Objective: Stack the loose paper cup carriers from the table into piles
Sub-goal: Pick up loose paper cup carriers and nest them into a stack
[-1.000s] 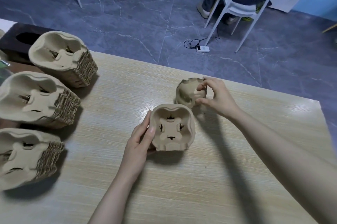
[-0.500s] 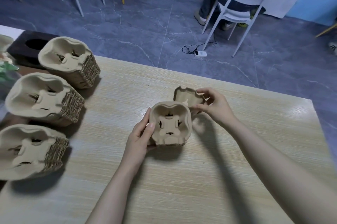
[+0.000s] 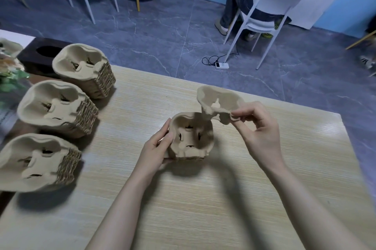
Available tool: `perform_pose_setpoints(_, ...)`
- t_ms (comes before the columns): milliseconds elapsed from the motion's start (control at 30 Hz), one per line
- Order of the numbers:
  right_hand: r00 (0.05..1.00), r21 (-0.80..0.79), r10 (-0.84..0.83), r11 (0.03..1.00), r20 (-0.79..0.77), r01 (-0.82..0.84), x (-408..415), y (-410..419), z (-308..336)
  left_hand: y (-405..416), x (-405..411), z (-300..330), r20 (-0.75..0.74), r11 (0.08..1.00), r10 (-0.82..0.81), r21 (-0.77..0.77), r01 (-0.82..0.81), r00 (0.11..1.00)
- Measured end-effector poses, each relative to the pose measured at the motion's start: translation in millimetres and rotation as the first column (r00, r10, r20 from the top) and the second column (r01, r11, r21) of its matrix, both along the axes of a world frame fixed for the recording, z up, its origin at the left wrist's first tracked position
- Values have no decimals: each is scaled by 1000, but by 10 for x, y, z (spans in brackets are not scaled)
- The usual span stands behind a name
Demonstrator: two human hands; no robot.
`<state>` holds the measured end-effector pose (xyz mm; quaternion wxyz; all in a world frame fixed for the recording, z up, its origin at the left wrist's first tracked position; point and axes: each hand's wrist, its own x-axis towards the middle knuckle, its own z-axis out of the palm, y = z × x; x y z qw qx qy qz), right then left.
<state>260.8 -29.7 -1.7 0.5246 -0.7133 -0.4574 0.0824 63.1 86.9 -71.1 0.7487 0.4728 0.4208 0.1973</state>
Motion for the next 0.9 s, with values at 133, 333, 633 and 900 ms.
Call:
perform_pose_setpoints(133,984,-40,155,988,93,-151,-189,-11,-130,-8,-16,50,-36,997,-31,64,33,999)
perform_pose_setpoints(333,964,-90,217,975,154,-205,-286,-92,-198,3,-68,52,-41,998,-62,1,62,997)
perform_pose_setpoints(633,946,-244,301,932,120,-266,-328,-247,-359,5,-64,104,-79,996,-81,40,84,994)
perform_pose_setpoints(900,802,-476,-193,871,-565,-125,-292,-106,-431,4,-22,69,-49,998,-54,-13,54,997)
